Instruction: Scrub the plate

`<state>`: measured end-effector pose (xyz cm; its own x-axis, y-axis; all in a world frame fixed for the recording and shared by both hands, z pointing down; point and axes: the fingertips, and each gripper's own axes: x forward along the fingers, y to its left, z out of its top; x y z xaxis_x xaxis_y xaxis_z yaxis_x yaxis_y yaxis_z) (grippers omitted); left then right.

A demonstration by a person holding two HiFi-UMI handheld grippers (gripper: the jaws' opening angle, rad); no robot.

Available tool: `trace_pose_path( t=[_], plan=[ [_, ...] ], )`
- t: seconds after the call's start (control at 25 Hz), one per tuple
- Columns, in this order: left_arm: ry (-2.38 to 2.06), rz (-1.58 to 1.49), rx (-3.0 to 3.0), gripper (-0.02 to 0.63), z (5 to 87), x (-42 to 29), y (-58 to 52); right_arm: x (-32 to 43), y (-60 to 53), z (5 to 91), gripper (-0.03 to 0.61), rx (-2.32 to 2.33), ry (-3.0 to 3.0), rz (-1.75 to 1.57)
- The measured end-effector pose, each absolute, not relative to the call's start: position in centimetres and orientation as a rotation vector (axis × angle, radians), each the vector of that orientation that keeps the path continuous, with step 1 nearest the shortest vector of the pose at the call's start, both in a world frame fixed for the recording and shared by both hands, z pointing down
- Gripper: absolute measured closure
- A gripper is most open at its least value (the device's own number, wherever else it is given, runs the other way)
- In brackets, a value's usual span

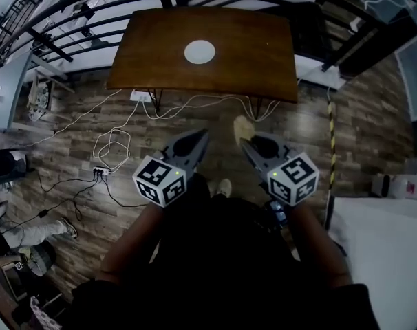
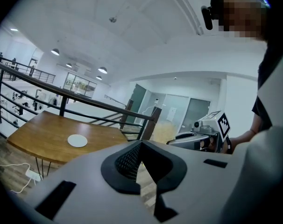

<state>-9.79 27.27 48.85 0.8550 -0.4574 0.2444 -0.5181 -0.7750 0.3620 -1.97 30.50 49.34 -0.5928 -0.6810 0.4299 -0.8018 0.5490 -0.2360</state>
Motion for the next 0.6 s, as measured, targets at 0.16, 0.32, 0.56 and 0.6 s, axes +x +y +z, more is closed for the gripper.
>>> trace_pose_path(
  t=[0.16, 0.32, 0.56, 0.6],
  plan=[
    [-0.751, 0.194, 2.609, 0.604, 48.8, -9.6, 28.8, -2.0, 32.0, 49.5, 0.525, 1.209, -2.516, 0.586],
    [-0.779, 0.187, 2.598, 0.604, 48.9, -9.9, 29.4, -2.2, 32.4, 49.4, 0.526, 1.22, -2.527, 0.561],
    [-0.802, 0.185, 2.59, 0.604, 48.7, -10.5, 29.7, -2.8, 32.7, 49.5, 0.525, 1.194, -2.543, 0.572],
    [-0.807, 0.185, 2.589, 0.604, 48.7, -10.6, 29.7, -3.0, 32.7, 49.6, 0.526, 1.187, -2.548, 0.571]
  ],
)
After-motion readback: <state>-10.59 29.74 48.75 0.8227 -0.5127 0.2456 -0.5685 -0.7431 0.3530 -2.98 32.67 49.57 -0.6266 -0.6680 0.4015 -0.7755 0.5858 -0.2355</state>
